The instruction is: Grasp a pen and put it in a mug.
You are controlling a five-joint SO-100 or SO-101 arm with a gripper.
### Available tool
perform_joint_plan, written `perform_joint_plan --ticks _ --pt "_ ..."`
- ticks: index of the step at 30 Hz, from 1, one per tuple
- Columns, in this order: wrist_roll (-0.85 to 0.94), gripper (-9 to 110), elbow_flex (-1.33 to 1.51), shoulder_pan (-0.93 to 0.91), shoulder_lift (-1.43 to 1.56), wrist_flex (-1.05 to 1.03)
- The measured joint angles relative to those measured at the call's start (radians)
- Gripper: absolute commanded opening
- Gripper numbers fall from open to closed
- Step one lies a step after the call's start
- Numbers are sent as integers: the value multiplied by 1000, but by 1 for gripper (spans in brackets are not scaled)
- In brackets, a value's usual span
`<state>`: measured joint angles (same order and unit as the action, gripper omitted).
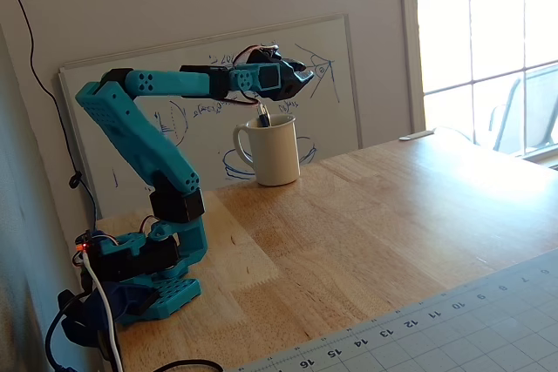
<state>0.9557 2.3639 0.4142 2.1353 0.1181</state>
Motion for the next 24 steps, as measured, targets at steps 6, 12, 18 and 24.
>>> perform_joint_plan --ticks 6,12,18,24 --pt "-310 3 0 -77 169 -216" --pt "-578 3 49 -143 311 -439" --pt "-742 3 133 -249 457 -607" --pt "-762 3 261 -328 592 -739"
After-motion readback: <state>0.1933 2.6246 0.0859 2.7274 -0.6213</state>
